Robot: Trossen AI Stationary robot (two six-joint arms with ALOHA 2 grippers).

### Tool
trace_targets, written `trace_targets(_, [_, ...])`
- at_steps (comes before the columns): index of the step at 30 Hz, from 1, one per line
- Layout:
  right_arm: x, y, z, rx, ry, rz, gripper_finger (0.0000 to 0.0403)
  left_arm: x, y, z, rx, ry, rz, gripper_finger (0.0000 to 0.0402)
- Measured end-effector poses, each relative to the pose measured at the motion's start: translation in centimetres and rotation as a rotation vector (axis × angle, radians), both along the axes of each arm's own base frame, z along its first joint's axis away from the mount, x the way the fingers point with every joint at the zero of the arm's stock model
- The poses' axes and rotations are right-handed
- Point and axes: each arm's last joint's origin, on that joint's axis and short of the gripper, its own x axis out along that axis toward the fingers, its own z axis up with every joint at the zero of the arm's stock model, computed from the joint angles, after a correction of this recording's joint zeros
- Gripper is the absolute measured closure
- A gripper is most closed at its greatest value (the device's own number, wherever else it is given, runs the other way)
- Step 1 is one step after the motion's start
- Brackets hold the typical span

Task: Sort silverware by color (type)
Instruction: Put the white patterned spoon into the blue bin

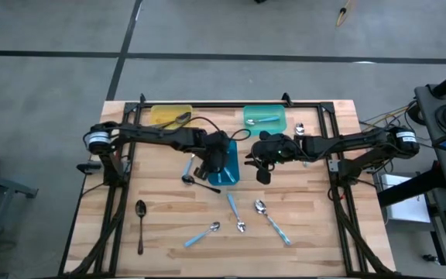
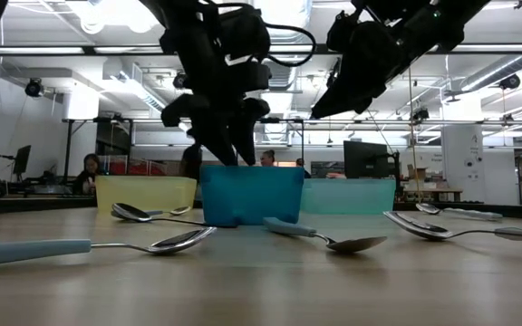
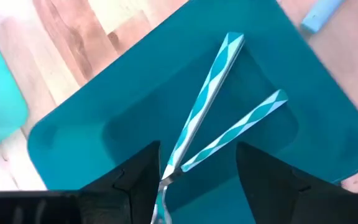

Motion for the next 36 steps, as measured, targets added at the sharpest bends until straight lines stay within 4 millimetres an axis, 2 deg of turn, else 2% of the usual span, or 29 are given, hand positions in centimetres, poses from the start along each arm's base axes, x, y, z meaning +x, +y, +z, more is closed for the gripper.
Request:
trace_targets(13, [0.0, -0.6, 0.0, 0.005, -0.005, -0.026, 0.0317, 0.7, 0.2, -1.8, 0.055, 0.055, -0.060, 0.0215])
trace_targets(19, [0.0, -0.7, 0.0, -0.004, -0.005, -0.046, 0.0317, 0.9, 0.2, -2.5, 0.067, 0.077, -0.093, 0.0234])
trace_targets(24, [0.0, -0.7, 0.0, -0.006, -0.005, -0.051, 0.0317, 0.9, 0.5, -2.8, 0.131, 0.098, -0.074, 0.0248])
trace_targets(36, [0.1, -0.8, 0.3, 0.000, -0.034, -0.056, 0.0317, 1.0, 0.5, -2.8, 0.154, 0.100, -0.113, 0.0248])
